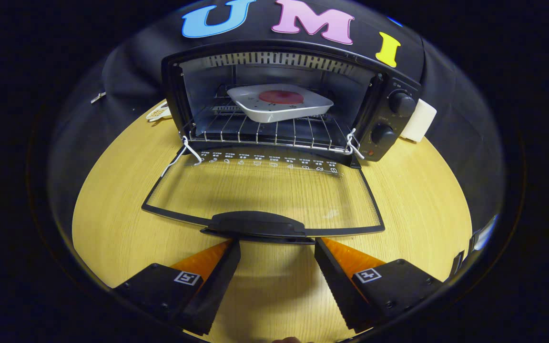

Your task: Open the toaster oven, put the food inside, and close the toaster oven door.

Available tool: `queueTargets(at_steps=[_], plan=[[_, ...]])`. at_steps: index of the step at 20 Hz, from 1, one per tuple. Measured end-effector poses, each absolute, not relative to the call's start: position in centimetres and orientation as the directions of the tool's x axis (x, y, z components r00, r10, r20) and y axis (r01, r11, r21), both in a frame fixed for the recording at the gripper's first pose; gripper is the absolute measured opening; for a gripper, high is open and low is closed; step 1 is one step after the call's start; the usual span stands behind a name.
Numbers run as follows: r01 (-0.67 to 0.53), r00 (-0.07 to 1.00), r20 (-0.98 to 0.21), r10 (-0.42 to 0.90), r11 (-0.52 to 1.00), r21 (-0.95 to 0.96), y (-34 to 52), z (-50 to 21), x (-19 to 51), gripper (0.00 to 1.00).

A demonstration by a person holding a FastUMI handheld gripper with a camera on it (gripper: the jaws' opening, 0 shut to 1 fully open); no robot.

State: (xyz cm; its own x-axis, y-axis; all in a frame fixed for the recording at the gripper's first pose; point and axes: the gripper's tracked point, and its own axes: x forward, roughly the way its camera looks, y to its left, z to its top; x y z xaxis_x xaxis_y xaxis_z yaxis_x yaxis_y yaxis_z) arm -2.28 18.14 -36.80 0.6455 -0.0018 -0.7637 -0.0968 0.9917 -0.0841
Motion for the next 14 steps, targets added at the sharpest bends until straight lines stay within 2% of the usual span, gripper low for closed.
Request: queueTargets(at_steps=[7,14], plan=[[-0.141,0.688,-0.724,0.047,0.987,-0.070,18.5,-32.4,-2.5,1.00],[-0.186,0.760,-0.640,0.113,0.981,-0.047,18.5,-26.6,0.9,1.00]])
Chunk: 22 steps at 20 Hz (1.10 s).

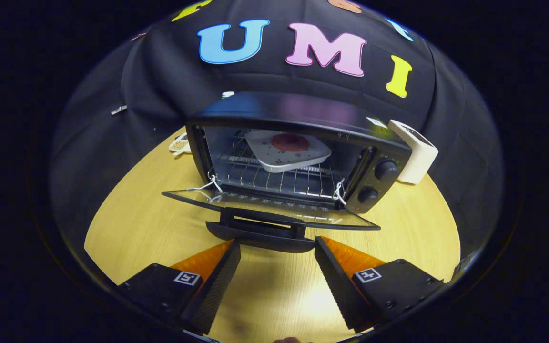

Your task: Open the toaster oven, put the food inside, and close the toaster oven door.

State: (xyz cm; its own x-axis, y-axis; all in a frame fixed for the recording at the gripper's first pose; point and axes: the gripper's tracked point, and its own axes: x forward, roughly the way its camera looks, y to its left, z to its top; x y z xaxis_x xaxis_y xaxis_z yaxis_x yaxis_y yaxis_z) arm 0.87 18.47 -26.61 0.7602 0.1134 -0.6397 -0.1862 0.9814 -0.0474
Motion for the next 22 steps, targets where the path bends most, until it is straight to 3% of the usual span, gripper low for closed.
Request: queueTargets(at_steps=[6,14,19,22], plan=[[-0.137,0.822,-0.556,0.121,0.990,0.012,18.3,-21.4,5.6,1.00],[-0.213,0.932,-0.292,0.214,0.976,0.036,16.1,-9.6,5.1,1.00],[-0.148,0.985,-0.091,0.144,0.988,-0.039,8.9,-1.8,4.8,0.99],[-0.077,0.995,-0.066,0.074,0.997,-0.032,3.8,-0.3,3.4,0.99]])
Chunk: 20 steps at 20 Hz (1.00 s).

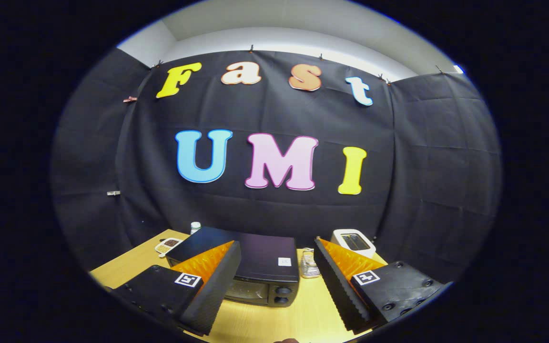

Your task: Open the toaster oven, put the food inside, and close the toaster oven door.

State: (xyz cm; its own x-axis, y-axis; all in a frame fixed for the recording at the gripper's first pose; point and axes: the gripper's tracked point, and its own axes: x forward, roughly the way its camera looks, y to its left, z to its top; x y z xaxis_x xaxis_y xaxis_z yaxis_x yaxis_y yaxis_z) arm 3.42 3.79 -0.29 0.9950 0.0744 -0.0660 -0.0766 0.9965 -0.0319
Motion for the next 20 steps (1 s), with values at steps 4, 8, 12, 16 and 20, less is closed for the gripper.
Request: queueTargets(at_steps=[4,8,12,16,20], plan=[[0.003,0.997,-0.071,-0.007,0.998,-0.060,-1.7,-0.8,0.9,0.99],[0.036,0.995,-0.092,-0.041,0.998,-0.053,-3.3,-0.9,0.0,0.99],[0.042,0.995,-0.092,-0.043,0.999,-0.022,-3.1,-0.3,0.5,0.99],[0.028,0.995,-0.091,-0.027,1.000,0.005,-2.0,-0.3,0.8,0.99],[0.017,0.995,-0.100,-0.015,1.000,0.012,-1.4,-0.4,0.9,1.00]])
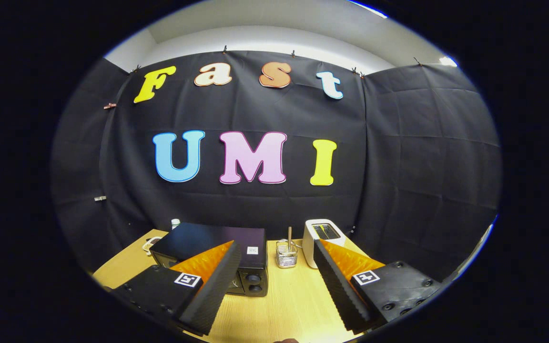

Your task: Open the toaster oven, put the food inside, and close the toaster oven door.

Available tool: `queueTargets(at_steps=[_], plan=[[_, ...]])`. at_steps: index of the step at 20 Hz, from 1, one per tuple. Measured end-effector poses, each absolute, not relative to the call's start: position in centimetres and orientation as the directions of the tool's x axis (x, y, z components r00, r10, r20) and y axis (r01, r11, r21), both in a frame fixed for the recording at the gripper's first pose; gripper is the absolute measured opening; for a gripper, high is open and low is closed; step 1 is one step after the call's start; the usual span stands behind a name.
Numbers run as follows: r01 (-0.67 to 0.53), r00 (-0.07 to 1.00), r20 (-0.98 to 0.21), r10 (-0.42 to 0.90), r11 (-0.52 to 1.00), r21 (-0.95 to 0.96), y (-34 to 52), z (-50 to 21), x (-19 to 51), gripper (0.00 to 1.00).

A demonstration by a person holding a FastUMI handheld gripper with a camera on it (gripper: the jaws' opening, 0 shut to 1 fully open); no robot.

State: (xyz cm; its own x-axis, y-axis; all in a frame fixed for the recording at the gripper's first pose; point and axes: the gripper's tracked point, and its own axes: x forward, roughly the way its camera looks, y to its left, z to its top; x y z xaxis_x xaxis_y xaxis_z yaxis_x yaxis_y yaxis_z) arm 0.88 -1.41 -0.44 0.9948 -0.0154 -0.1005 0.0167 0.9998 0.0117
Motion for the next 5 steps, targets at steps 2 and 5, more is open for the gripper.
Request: queueTargets(at_steps=[2,5], plan=[[0.016,0.995,-0.096,-0.013,1.000,0.025,-1.37,-0.19,0.94,0.99],[0.014,0.995,-0.099,-0.012,1.000,0.024,-1.45,-0.26,1.02,0.99]])
